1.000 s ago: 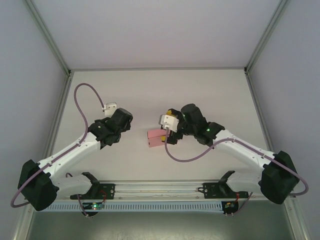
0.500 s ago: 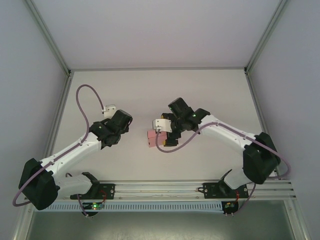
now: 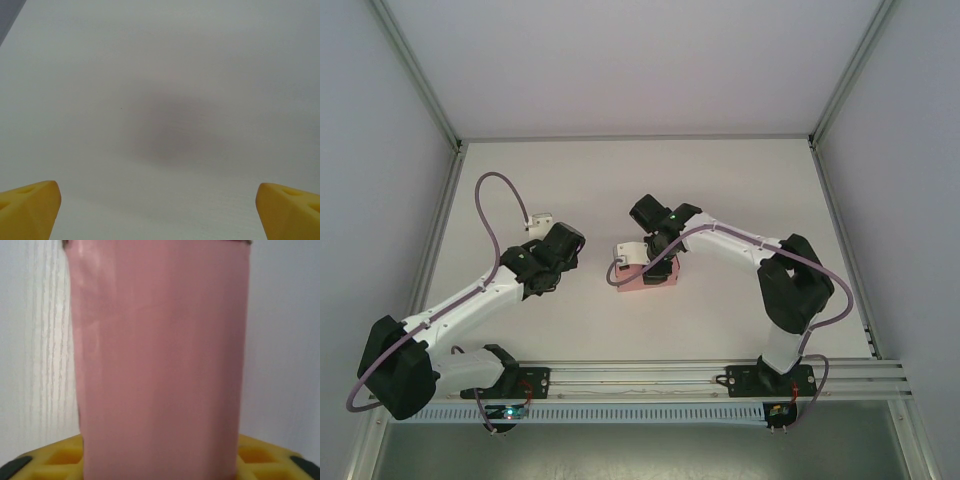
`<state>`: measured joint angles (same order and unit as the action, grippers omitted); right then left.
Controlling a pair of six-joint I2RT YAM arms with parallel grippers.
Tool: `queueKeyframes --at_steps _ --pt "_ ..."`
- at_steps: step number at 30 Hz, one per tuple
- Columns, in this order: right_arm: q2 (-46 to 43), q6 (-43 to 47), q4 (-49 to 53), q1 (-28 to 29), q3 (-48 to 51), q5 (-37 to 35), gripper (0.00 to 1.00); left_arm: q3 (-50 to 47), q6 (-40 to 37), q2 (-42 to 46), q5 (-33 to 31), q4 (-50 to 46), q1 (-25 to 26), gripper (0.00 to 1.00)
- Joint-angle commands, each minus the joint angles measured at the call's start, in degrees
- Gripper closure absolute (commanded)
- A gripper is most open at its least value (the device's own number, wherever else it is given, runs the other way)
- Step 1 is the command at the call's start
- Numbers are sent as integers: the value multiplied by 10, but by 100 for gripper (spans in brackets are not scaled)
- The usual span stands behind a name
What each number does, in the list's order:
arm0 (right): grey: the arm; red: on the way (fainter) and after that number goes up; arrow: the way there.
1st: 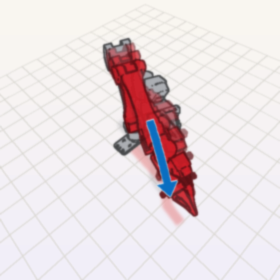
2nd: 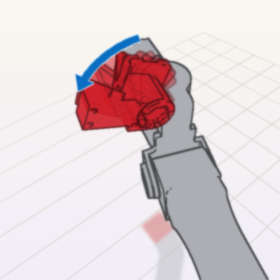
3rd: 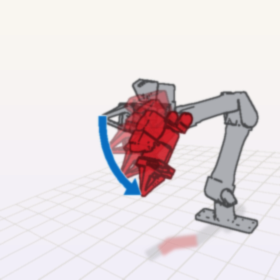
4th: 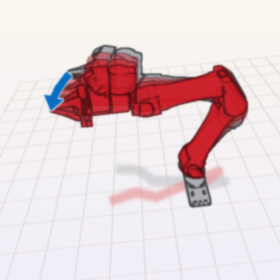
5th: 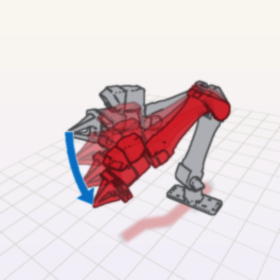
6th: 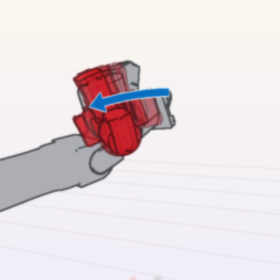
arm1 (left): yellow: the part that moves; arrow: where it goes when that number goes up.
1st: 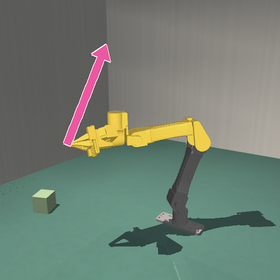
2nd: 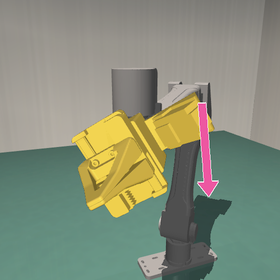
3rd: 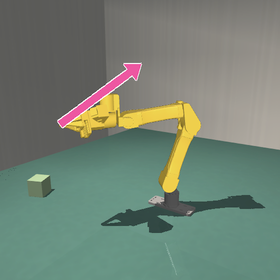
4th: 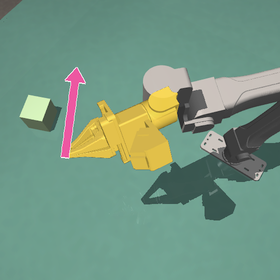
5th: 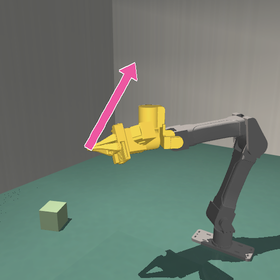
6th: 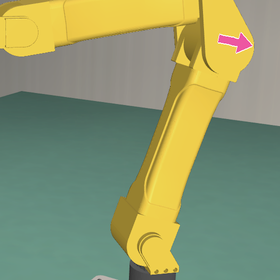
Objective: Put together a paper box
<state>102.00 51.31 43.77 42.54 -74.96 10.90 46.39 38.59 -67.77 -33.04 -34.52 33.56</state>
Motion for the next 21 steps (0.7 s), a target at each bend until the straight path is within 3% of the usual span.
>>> queueKeyframes --at_steps 1,4,6,9,14,17,21 --pt "-3 2 8 4 -6 -17 63 -7 -2 8 -8 -2 -10 0" --pt "-14 -7 -9 3 -1 -30 74 -8 -1 13 -11 -4 -10 0" --pt "-26 -25 -31 4 4 -54 74 -9 1 18 -15 -7 -10 0" --pt "-52 -58 -105 14 26 -146 79 -12 3 26 -20 -10 -10 0" --pt "-91 -24 -404 51 129 -402 80 -22 9 45 -30 -14 -11 0" --pt "-100 30 -586 57 196 -437 78 -29 12 57 -31 -12 -11 0" --pt "-76 96 -740 58 256 -433 78 -38 14 72 -33 -12 -11 0"
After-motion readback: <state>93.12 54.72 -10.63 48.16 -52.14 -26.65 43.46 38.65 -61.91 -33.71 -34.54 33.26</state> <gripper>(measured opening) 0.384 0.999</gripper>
